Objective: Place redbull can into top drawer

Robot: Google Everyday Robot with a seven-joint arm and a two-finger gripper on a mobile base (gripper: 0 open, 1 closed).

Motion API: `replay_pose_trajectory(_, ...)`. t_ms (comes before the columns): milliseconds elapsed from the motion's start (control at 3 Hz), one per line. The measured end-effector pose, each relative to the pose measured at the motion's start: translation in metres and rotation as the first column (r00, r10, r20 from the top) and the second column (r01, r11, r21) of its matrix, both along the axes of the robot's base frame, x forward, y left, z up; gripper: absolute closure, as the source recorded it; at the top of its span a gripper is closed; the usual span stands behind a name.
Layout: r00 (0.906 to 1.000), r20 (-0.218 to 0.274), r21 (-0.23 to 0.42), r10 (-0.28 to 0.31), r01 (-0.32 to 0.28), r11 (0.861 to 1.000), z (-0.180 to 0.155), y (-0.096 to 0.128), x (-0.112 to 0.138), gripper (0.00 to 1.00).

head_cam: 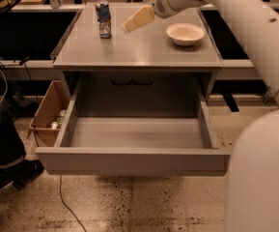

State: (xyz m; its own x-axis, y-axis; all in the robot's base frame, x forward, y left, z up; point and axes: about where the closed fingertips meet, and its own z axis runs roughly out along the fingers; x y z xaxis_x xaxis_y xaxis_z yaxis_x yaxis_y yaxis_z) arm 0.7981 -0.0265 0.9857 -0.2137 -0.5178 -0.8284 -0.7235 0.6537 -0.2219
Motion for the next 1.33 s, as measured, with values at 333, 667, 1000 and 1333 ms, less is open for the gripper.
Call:
replay_pose_trajectory(333,0.9908,0.035,0.116,-0.131,0.126,0.985,-0.007,0.029,0.076,0.0)
replay_pose_trajectory(667,0.9793,0.053,0.158,-0.195,0.185,0.97,-0.014,0.047,0.116,0.0)
replay_pose_trajectory(1000,0.9748,0.019,0.258,-0.222,0.21,0.943,-0.034,0.086,0.153,0.0)
replay_pose_trajectory(1333,0.9759,-0.006,0.317,-0.218,0.209,0.925,-0.043,0.113,0.167,0.0)
